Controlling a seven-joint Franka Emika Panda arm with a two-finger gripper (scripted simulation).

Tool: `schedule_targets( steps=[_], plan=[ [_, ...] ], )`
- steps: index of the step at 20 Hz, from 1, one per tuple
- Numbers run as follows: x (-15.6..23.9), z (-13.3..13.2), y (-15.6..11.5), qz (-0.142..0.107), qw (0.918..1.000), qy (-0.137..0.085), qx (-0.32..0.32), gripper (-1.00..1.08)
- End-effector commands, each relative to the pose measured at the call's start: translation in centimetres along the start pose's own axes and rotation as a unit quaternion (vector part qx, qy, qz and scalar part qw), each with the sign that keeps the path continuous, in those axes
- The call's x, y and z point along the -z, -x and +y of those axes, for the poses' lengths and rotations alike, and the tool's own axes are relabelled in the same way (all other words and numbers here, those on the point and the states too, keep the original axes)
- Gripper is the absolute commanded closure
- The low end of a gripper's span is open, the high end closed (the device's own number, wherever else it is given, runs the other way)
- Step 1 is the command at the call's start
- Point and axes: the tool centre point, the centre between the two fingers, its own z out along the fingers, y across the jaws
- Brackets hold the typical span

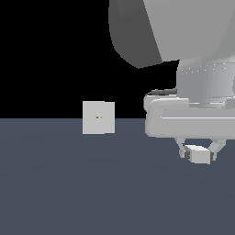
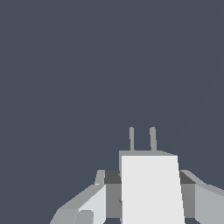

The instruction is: Plug the charger into the wall socket.

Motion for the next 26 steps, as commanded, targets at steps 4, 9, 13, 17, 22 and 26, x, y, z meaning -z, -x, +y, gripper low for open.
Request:
schedule_targets(
  steps=[4, 9, 13, 17, 22, 26],
  plan=[
    [2.2, -7.0, -2.3, 0.001, 0.9961, -0.018, 0.087, 1.08],
    [4.6, -14.3, -3.3, 0.001, 0.9839, -0.037, 0.175, 1.08],
    [6.1, -18.4, -3.3, 0.001, 0.9736, -0.048, 0.223, 1.08],
    [6.8, -20.2, -3.1, 0.001, 0.9681, -0.053, 0.245, 1.08],
    [6.8, -20.2, -3.0, 0.001, 0.9682, -0.053, 0.245, 1.08],
    [6.8, -20.2, -3.1, 0.001, 0.9682, -0.053, 0.245, 1.08]
  ],
)
